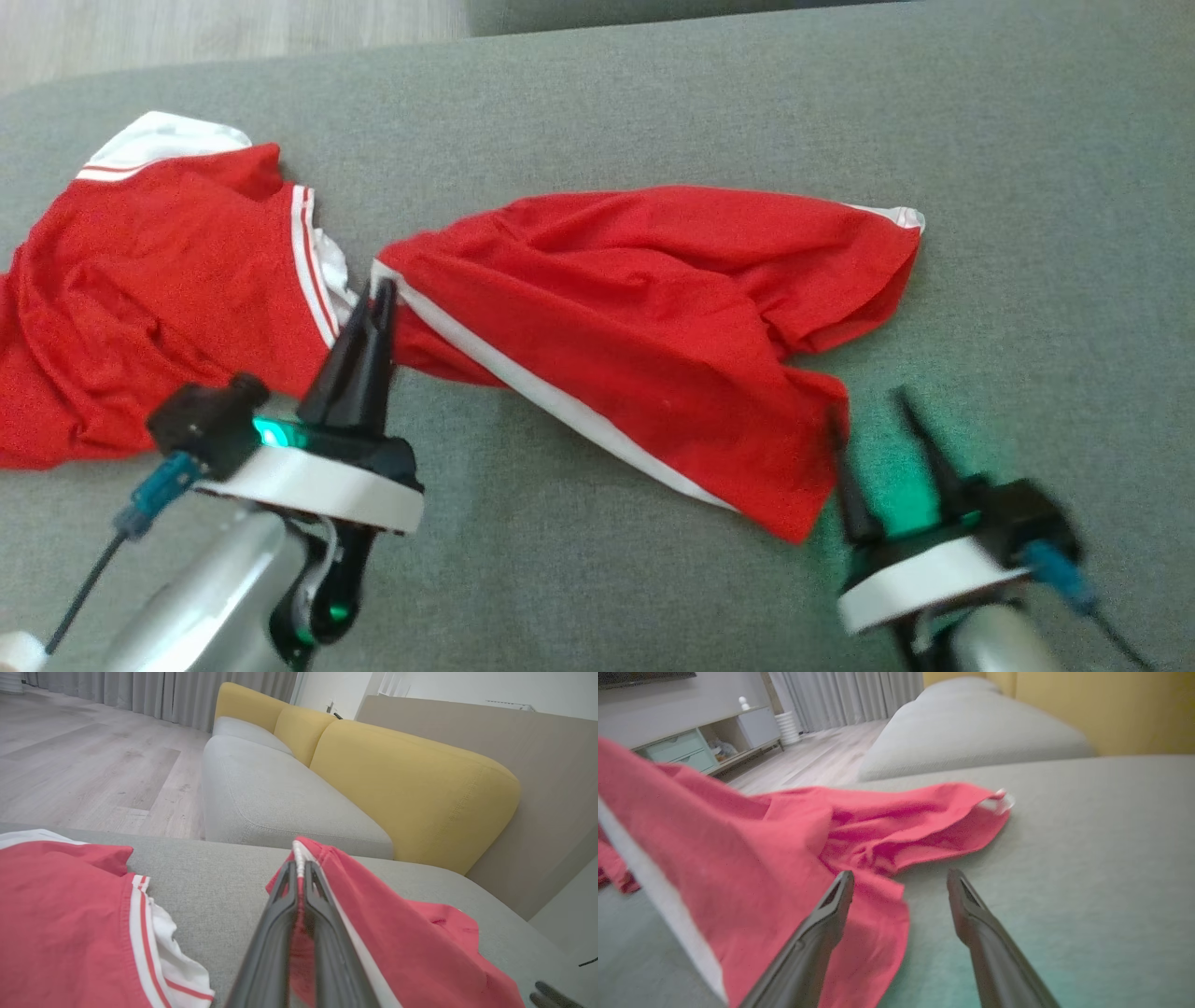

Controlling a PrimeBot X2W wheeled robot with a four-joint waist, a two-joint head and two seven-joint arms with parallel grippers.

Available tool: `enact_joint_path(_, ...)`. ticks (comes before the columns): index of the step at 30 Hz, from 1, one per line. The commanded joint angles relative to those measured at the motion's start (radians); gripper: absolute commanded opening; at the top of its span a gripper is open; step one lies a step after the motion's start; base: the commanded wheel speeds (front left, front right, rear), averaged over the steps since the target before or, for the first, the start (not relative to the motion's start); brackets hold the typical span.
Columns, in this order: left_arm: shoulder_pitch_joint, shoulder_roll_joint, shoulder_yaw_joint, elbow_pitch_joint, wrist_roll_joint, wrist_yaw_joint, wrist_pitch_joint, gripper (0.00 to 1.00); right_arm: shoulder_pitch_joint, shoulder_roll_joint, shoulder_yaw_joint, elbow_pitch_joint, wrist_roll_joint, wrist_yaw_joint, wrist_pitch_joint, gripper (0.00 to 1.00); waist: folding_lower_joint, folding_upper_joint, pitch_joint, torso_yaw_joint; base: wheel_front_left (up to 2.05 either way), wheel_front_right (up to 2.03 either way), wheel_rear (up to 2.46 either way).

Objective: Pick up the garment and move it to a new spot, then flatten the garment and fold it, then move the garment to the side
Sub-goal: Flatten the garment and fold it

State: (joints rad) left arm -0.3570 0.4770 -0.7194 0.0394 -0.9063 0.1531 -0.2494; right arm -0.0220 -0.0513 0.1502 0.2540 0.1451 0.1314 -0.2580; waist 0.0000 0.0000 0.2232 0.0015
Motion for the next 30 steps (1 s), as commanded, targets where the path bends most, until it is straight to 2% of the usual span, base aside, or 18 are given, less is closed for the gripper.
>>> enact_joint_path(1,-0.024,0.021,0.071,-0.02,0.023,-0.013,-0.012,0.0,-0.007,-0.016,0.072,0.002,0.018,-0.001,-0.004,1.0,0.0,0.0,0.009,-0.002,0.0,0.0,0.0)
enact_joint_path(3,-0.025,0.012,0.096,-0.013,0.04,-0.027,-0.012,0.0,-0.017,-0.042,0.129,0.037,0.038,-0.001,-0.004,1.0,0.0,0.0,0.019,-0.002,0.0,0.0,0.0)
enact_joint_path(6,-0.035,0.002,0.12,0.0,0.077,-0.043,-0.012,0.0,-0.041,-0.065,0.162,0.077,0.07,-0.001,-0.004,1.0,0.0,0.0,0.034,-0.002,0.0,0.0,0.0)
enact_joint_path(13,-0.052,-0.022,0.139,0.02,0.104,-0.085,-0.012,0.0,-0.107,-0.084,0.239,0.144,0.127,-0.001,-0.004,1.0,0.0,0.0,0.053,0.004,0.0,0.0,0.0)
enact_joint_path(14,-0.053,-0.026,0.14,0.024,0.106,-0.091,-0.012,0.0,-0.119,-0.087,0.255,0.155,0.139,-0.001,-0.004,0.91,0.0,0.0,0.054,0.005,0.0,0.0,0.0)
enact_joint_path(15,-0.053,-0.029,0.14,0.027,0.108,-0.097,-0.012,0.0,-0.13,-0.091,0.271,0.166,0.148,-0.001,-0.004,0.41,0.0,0.0,0.054,0.006,0.0,0.0,0.0)
enact_joint_path(16,-0.053,-0.032,0.141,0.03,0.109,-0.104,-0.012,0.0,-0.141,-0.096,0.287,0.176,0.153,-0.001,-0.004,0.0,0.0,0.0,0.054,0.006,0.0,0.0,0.0)
enact_joint_path(18,-0.051,-0.036,0.145,0.035,0.112,-0.113,-0.012,0.0,-0.163,-0.104,0.298,0.179,0.157,-0.001,-0.004,0.0,0.0,0.0,0.053,0.004,0.0,0.0,0.0)
enact_joint_path(20,-0.044,-0.039,0.157,0.033,0.119,-0.121,-0.012,0.0,-0.178,-0.104,0.259,0.159,0.148,-0.001,-0.004,0.0,0.0,0.0,0.051,-0.005,0.0,0.0,0.0)
enact_joint_path(26,-0.035,-0.051,0.184,0.007,0.15,-0.166,-0.012,0.0,-0.181,-0.069,0.024,0.032,0.063,-0.001,-0.004,0.0,0.0,0.0,0.039,-0.042,0.0,0.0,0.0)
enact_joint_path(30,-0.055,-0.07,0.18,-0.016,0.157,-0.205,-0.012,0.0,-0.185,-0.048,-0.083,-0.049,0.018,-0.001,-0.004,0.0,0.0,0.0,0.034,-0.055,0.0,0.0,0.0)
